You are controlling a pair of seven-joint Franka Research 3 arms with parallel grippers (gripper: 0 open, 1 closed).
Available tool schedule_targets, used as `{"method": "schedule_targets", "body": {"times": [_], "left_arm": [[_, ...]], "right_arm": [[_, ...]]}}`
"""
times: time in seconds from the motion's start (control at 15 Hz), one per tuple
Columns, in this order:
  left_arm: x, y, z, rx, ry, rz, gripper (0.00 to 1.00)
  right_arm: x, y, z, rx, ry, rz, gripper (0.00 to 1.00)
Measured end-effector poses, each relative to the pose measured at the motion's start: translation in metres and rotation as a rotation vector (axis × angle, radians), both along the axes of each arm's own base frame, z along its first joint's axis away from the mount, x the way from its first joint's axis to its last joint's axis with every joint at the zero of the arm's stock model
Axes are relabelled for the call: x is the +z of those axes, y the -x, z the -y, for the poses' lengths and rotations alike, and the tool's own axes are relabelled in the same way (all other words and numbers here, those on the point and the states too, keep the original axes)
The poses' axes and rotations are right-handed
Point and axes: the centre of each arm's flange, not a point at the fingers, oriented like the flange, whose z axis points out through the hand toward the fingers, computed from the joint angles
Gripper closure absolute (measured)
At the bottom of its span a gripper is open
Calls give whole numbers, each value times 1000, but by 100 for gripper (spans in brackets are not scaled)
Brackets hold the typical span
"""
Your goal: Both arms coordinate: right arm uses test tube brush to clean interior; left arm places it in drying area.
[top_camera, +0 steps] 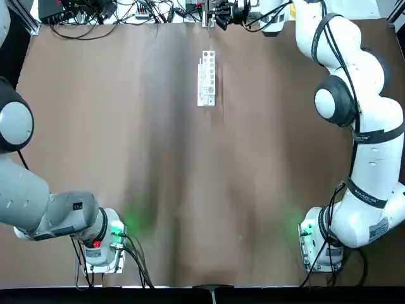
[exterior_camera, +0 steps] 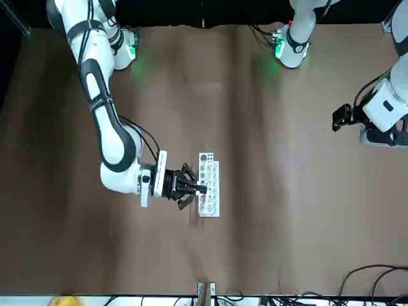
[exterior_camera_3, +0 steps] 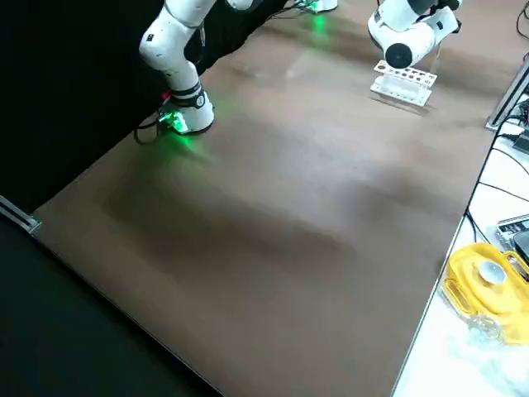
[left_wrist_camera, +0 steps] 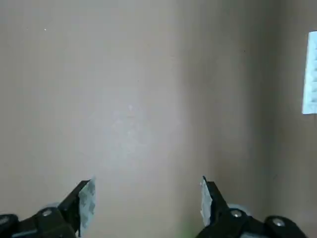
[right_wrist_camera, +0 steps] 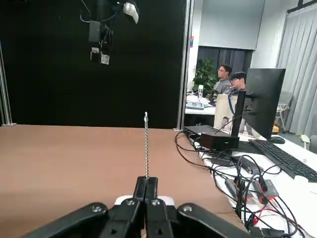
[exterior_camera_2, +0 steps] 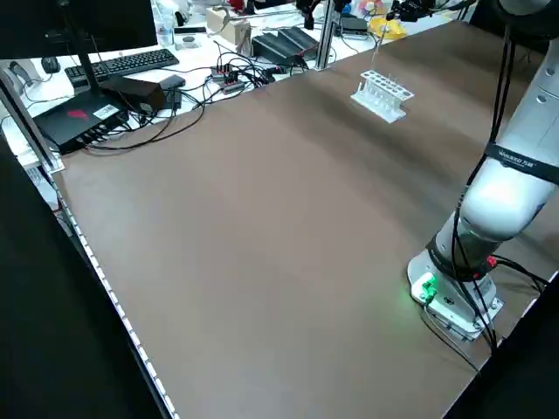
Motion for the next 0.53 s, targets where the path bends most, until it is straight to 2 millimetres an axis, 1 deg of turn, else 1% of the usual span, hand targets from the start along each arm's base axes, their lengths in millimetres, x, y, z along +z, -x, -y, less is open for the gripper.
{"method": "schedule_targets", "body": {"times": [0.33,0.53], "left_arm": [[0,0,0,-1,0,0,0],[0,0,0,-1,0,0,0]], "right_arm": [[-1,-1,2,-4,1,0,98],[-8,1,1,0,3,-11,98]]}}
